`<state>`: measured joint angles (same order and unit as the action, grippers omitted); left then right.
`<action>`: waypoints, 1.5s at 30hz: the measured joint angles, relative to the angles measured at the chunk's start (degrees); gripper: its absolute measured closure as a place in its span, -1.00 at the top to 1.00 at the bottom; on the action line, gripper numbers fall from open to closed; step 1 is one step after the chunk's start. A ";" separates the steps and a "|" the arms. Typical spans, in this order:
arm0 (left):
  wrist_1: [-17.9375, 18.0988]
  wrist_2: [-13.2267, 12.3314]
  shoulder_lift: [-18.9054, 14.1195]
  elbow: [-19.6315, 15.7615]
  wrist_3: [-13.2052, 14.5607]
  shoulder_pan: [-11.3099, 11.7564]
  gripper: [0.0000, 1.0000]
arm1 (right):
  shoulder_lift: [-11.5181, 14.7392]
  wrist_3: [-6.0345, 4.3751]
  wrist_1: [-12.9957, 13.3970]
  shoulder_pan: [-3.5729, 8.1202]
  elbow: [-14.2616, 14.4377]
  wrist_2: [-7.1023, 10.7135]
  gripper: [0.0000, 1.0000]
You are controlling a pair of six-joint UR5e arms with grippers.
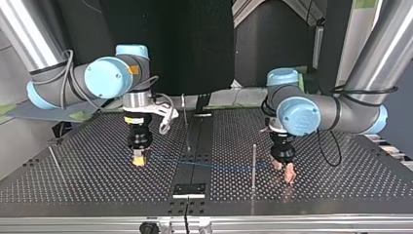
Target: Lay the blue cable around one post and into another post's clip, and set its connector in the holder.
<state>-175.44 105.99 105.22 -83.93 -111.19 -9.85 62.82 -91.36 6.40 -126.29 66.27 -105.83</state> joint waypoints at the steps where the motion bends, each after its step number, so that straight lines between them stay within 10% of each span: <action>1: 0.31 -0.03 0.01 -0.43 -0.09 -0.11 1.00 | -0.01 -0.26 0.55 0.06 0.55 -0.02 -1.00; 16: 2.07 0.02 0.01 -2.33 -0.31 -1.21 1.00 | -0.88 -3.38 9.52 1.76 9.53 -1.01 -1.00; 28: 2.06 0.21 0.01 -2.34 -0.26 -1.60 1.00 | -7.36 -3.80 16.77 2.05 16.78 -3.92 -1.00; 45: 2.11 0.26 0.02 -2.35 -0.23 -1.74 1.00 | -17.07 -6.20 26.49 5.77 26.50 -9.29 -1.00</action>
<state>-173.33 106.25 105.25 -86.29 -111.42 -11.59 45.75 -97.56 32.89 -120.52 92.77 -115.12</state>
